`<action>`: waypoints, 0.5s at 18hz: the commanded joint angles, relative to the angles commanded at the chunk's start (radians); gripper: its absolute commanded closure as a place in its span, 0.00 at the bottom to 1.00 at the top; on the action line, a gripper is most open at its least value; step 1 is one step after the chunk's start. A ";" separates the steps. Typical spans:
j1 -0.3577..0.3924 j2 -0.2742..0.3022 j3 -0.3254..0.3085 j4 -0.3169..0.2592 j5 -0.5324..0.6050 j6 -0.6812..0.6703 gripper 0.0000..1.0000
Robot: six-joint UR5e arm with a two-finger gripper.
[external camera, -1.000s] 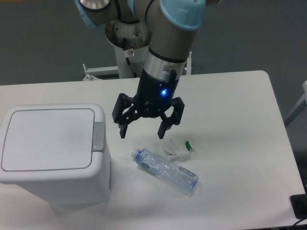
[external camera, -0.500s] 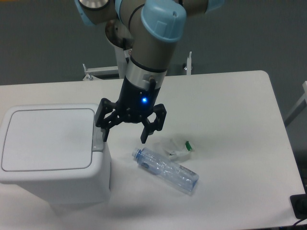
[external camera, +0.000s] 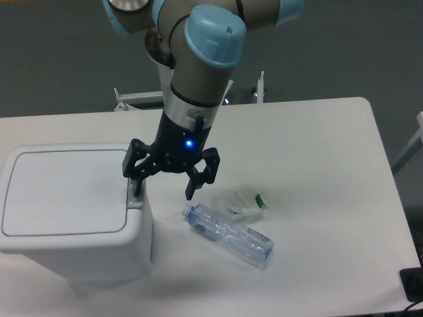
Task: Open the trash can
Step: 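Push down on the tab to flip the lid open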
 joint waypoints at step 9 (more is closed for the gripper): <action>0.000 0.003 -0.018 0.014 0.005 -0.001 0.00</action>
